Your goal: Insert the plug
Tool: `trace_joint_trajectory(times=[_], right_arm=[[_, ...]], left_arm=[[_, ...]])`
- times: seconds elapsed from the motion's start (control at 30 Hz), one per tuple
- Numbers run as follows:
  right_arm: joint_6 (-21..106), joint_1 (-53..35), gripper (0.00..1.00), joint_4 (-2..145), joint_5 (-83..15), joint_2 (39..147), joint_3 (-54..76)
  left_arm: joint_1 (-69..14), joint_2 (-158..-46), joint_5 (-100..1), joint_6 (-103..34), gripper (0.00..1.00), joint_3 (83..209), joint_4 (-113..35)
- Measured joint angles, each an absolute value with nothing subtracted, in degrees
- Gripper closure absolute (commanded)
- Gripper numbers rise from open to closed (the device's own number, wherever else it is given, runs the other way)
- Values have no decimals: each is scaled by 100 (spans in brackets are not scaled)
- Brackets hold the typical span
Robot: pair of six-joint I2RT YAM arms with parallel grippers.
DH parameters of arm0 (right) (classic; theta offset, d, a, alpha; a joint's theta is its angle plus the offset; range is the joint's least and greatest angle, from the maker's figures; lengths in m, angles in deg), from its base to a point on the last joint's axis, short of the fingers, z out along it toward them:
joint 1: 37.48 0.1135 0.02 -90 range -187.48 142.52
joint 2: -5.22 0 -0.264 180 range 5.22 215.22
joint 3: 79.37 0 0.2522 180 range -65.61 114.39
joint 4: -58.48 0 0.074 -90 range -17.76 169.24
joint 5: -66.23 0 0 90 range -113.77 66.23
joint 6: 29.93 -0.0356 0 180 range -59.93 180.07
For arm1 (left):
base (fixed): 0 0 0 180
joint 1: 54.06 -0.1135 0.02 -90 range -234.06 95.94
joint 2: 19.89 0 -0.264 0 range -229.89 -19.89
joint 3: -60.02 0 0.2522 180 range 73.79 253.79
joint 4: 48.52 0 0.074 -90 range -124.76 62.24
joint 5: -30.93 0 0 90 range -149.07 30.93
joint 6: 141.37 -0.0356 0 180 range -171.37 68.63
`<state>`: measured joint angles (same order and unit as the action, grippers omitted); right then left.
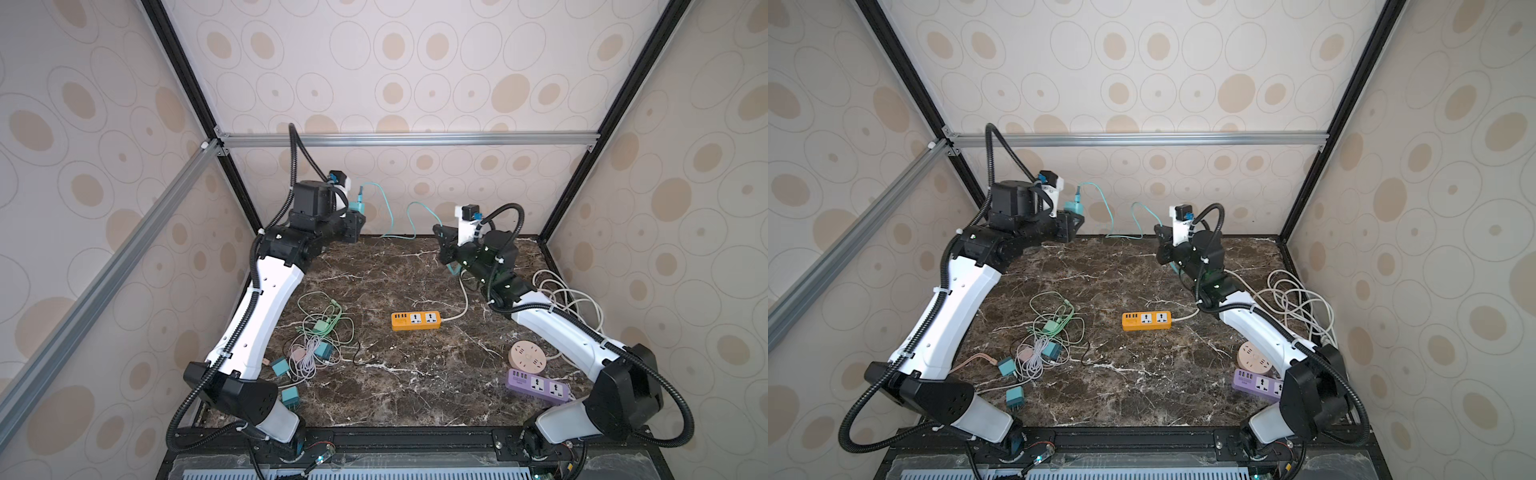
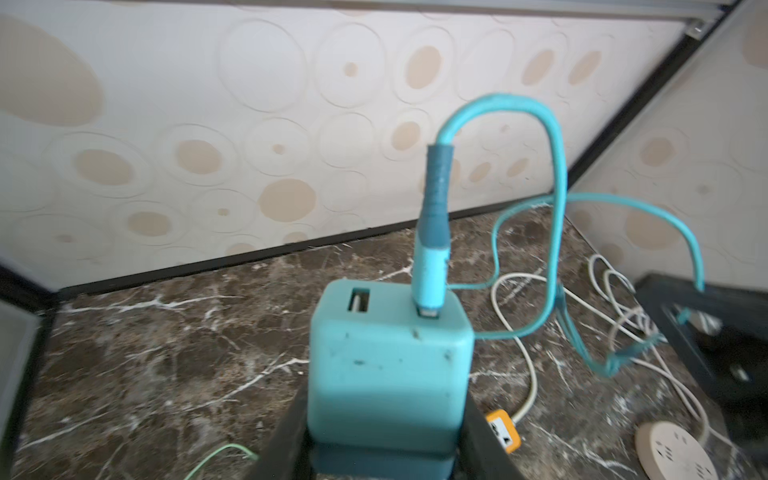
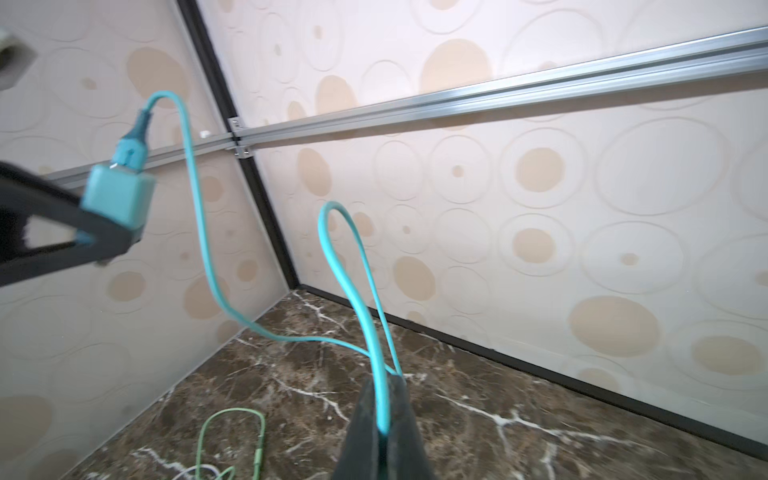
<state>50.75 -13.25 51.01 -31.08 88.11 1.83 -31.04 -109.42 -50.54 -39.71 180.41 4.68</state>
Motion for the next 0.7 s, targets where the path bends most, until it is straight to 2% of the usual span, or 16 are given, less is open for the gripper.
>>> trace_joint_trajectory(times=[0.17, 0.33, 0.7], right_arm=[[5088, -2296, 100, 5483, -3431, 8861, 373], [4977, -3000, 100, 5597, -3729, 9307, 876], [5246, -3367, 100, 5686, -3608, 10798, 2061]], left_arm=[[-2280, -11546, -5078, -3822, 100, 18188, 199], [-1821, -12671, -5132, -3632, 100, 18992, -28], [-1591, -14575, -5532, -3212, 100, 20299, -323]])
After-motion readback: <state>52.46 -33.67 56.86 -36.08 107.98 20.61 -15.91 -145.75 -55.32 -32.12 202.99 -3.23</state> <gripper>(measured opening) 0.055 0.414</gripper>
